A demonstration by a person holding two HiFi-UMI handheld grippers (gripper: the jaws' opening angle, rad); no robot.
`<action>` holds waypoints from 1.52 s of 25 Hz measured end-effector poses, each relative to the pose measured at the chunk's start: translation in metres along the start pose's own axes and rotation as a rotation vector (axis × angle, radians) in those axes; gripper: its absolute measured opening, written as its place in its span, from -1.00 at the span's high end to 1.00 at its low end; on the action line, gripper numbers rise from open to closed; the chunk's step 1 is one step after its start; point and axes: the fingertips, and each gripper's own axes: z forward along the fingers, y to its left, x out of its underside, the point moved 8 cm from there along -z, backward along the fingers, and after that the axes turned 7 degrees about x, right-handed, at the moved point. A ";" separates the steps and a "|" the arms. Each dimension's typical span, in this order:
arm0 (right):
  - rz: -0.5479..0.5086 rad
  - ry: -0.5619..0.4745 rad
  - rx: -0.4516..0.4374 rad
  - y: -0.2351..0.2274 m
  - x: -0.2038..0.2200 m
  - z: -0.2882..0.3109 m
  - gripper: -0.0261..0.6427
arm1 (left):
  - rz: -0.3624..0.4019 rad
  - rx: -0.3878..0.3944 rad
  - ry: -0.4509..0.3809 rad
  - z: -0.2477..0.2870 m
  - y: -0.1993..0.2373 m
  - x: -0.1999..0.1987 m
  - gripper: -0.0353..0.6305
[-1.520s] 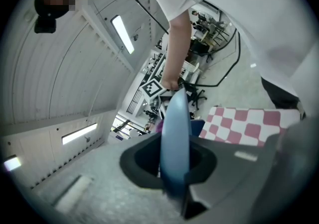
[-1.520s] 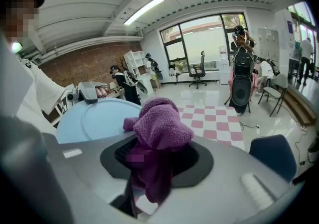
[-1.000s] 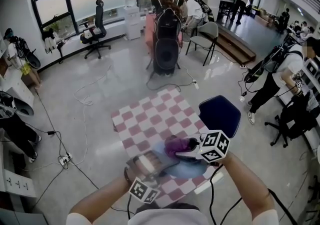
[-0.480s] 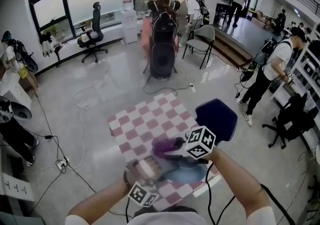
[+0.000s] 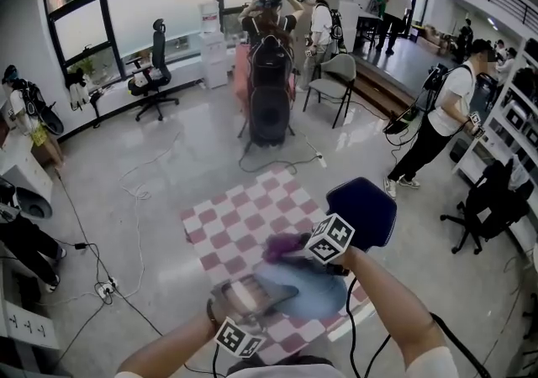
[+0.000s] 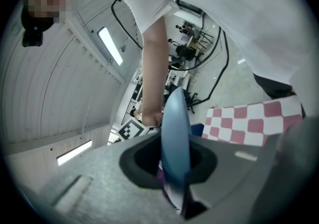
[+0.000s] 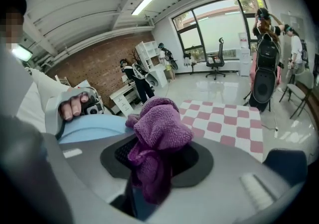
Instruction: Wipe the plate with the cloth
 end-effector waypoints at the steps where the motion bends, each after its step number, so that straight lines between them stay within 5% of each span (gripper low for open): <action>1: 0.019 0.010 0.005 -0.006 0.006 -0.001 0.47 | -0.003 0.000 0.001 -0.001 0.001 0.001 0.77; 14: 0.162 -0.009 0.039 -0.038 0.063 -0.046 0.48 | -0.032 -0.012 0.039 -0.007 0.000 0.025 0.77; 31: 0.179 0.025 0.070 -0.018 0.109 -0.077 0.48 | -0.090 -0.014 0.108 -0.018 0.003 0.061 0.77; 38: 0.189 0.057 0.111 -0.003 0.119 -0.069 0.48 | -0.192 -0.009 0.136 -0.027 -0.002 0.081 0.77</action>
